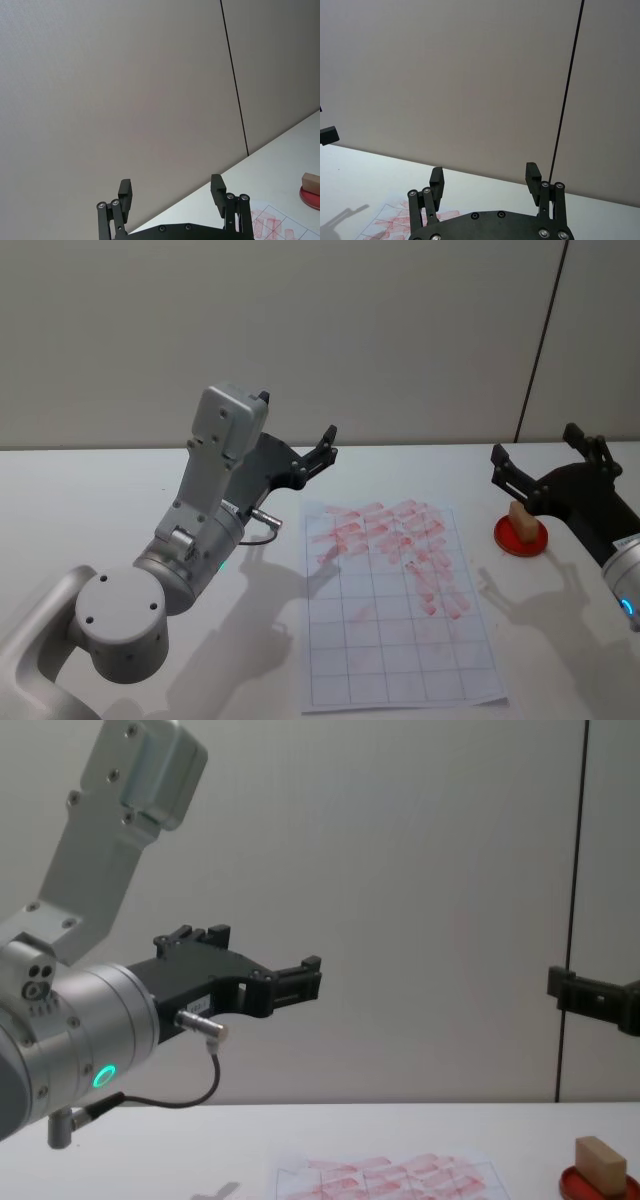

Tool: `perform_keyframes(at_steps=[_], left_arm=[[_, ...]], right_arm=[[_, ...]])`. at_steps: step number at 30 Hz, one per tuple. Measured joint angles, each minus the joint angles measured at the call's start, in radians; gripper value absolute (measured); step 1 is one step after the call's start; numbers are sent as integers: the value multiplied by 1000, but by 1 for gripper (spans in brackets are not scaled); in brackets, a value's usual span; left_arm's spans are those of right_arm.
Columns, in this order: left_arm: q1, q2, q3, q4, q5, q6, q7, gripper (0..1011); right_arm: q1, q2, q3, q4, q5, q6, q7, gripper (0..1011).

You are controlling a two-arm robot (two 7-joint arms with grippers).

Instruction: Use the one hand to pick up the stamp and affix it onto the A4 paper.

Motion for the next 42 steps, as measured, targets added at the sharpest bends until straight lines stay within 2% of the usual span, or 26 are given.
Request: perform_keyframes(at_steps=[6,10,17,26,34,42], left_arm=[[0,0,0,0,0,0,0,1002],[0,0,0,0,0,0,0,1002],[0,0,0,0,0,0,0,1001],[0,0,0,0,0,0,0,1001],[0,0,0,0,0,0,0,1001],[0,0,0,0,0,0,0,1001]], right_arm=[[0,-6,-1,-1,-1,15,-15,1001],[0,-15,-3,-7,-2,46,-41,1001],[8,-36,-4,-11,9,133,-107,1001],[34,-58,3,24,21,229,-152,1001],[63,-72,7,80,18,279,-157,1001],[90,-84,7,139,1,306,-132,1001]])
